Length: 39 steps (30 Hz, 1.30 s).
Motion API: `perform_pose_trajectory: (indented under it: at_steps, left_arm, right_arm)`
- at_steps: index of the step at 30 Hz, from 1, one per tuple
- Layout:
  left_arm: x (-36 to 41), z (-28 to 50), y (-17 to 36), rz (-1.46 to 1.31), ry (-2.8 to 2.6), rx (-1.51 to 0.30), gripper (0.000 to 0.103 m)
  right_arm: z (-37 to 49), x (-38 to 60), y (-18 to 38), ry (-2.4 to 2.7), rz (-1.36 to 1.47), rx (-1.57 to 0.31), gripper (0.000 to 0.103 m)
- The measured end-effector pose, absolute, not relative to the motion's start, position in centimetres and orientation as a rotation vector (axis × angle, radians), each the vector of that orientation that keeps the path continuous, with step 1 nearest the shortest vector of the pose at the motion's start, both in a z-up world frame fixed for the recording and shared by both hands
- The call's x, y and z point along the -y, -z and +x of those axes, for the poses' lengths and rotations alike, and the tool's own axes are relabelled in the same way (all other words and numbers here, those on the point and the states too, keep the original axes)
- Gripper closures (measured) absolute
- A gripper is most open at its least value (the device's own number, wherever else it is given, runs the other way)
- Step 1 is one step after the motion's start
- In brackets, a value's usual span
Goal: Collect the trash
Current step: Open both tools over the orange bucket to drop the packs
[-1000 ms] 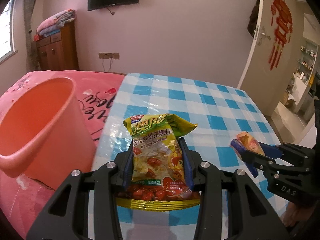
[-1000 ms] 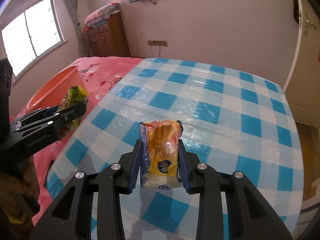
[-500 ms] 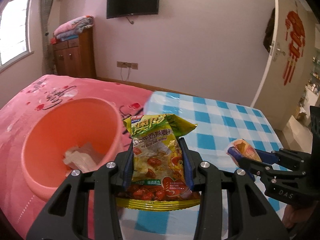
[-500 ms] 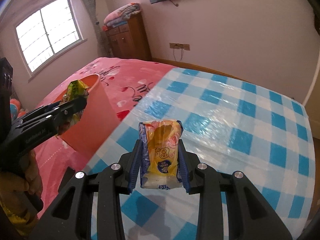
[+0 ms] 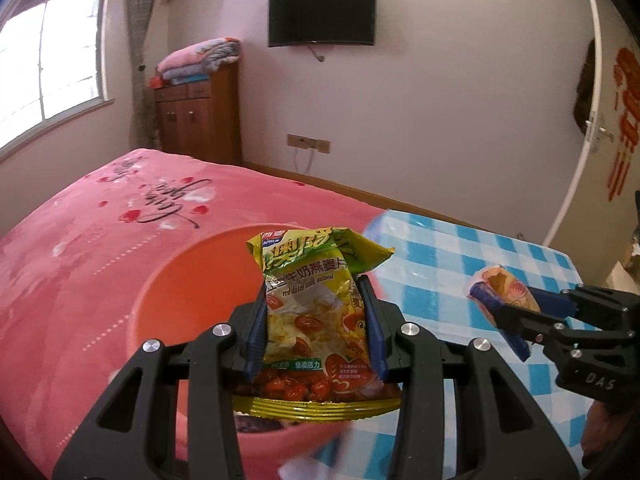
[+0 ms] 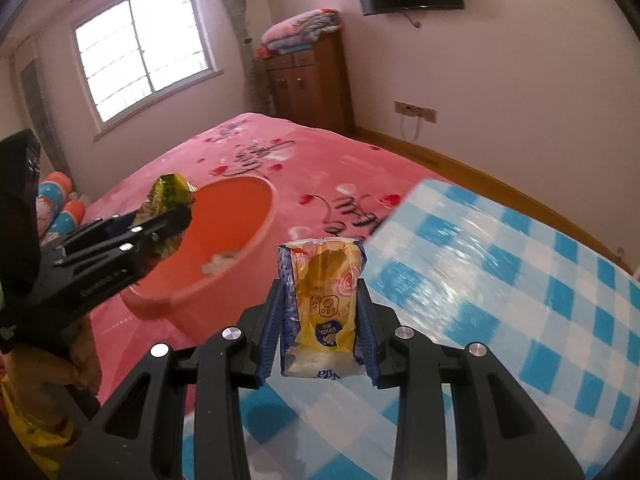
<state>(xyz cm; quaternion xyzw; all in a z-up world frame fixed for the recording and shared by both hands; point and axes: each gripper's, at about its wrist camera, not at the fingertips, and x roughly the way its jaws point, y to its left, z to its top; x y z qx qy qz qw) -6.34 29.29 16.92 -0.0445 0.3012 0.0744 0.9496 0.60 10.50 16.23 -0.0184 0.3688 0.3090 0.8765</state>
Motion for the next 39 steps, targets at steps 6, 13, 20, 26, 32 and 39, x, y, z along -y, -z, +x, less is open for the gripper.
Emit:
perform_pose_trajectory:
  at_steps: [6,13,20,26,32,39]
  left_arm:
    - [-32.3,-5.9,-16.3,-0.103,-0.212,-0.627,0.06]
    - [-34.8,-5.3,-14.8,-0.126,-0.255,-0.658,0.06]
    - [-36.2,-4.8,-13.3,-0.144,-0.272,-0.688,0.06]
    - [-36.8,-4.7,-12.8,-0.143,-0.322,-0.685,0.031]
    - [-36.7,-5.0,-13.6,-0.105,-0.372,-0.664,0.012]
    - [-36.0,-5.2,-13.7,-0.087,-0.375,-0.667,0.012]
  right_arm:
    - [1.7,-14.7,-17.2,-0.719,-0.057,-0.752,0.067]
    - [2.6,-19.0,-17.9,-0.788,-0.08,-0.74,0.067]
    - [2.9,-22.1,-17.7,-0.822,-0.112,-0.745,0.067]
    - [3.5,-22.8,-16.4,-0.82,-0.089,-0.773,0.041]
    - [3.2,-20.9,-16.2,-0.782,-0.041,-0.745,0.026]
    - [2.6,-18.2,-16.3,-0.691,-0.024,-0.713,0.015]
